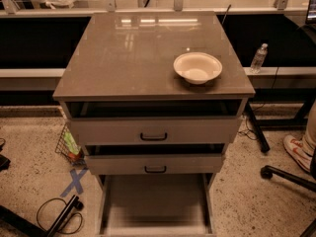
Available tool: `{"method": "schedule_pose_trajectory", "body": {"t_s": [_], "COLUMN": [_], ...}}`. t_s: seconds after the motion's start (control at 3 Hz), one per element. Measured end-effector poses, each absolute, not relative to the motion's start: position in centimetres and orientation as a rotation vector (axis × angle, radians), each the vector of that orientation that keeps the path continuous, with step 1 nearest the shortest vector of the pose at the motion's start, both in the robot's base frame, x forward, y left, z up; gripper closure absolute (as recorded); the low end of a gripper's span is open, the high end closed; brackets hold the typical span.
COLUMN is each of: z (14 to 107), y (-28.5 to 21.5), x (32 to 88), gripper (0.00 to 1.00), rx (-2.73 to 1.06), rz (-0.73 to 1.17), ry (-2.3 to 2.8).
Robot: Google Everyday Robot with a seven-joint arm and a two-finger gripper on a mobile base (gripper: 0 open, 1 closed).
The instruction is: Place water bottle into bottom drawer
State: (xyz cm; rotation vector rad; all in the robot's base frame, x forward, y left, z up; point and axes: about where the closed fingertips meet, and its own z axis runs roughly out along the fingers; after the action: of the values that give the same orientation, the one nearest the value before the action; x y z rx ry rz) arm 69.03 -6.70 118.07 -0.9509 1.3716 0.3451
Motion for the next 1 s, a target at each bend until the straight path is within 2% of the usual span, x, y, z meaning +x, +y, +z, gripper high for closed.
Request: {"method": "schedule_pose_trajectory", "body": {"t_s": [0.33, 1.0], "z": [119.3, 107.3], "y": [-6.7, -5.8], "x": [63.2, 55.3], "gripper": [1.0, 1.0], "rx": [-0.925, -0.986], "rz": [0.336, 0.466], "ry": [1.338, 1.411]}}
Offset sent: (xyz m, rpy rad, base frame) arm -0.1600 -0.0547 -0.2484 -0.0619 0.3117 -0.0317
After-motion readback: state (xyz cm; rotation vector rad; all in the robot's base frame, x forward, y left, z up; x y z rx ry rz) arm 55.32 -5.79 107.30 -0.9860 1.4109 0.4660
